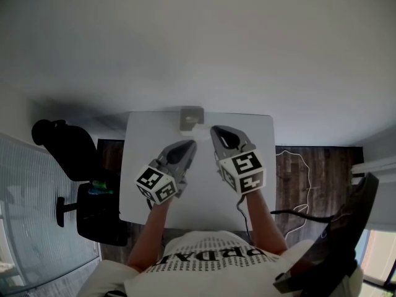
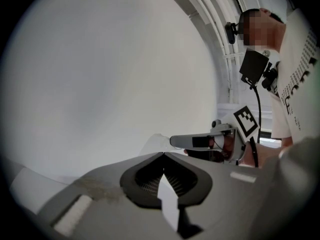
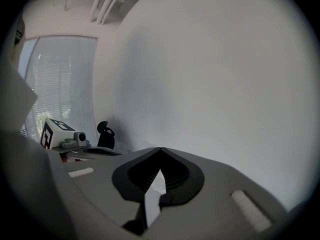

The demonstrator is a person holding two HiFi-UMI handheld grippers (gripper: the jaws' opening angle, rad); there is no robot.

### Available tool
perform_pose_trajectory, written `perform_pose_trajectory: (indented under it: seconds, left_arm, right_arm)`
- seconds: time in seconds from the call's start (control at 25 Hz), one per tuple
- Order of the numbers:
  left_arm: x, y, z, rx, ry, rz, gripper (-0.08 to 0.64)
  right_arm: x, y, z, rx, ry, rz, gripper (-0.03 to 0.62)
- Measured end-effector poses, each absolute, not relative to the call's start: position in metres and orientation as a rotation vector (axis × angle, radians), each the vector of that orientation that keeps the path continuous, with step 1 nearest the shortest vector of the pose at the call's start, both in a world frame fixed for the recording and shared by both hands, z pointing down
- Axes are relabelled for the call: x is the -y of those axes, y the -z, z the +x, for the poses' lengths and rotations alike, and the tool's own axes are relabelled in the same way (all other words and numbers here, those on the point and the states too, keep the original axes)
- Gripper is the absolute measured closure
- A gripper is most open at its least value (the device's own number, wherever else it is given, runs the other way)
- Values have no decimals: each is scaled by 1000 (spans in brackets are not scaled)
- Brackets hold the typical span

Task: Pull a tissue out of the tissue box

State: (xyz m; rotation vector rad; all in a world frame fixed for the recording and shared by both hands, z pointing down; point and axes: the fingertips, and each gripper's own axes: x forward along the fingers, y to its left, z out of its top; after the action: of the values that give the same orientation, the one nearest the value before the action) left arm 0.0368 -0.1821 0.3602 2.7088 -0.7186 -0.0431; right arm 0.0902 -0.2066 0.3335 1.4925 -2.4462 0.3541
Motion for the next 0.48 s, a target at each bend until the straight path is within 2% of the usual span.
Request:
perform_pose_trajectory:
  seconds: [0.48]
  left_arm:
    - [178, -351, 40, 716, 66, 2726, 569]
  right_arm:
    - [204, -337, 94, 2442, -342, 1489, 584]
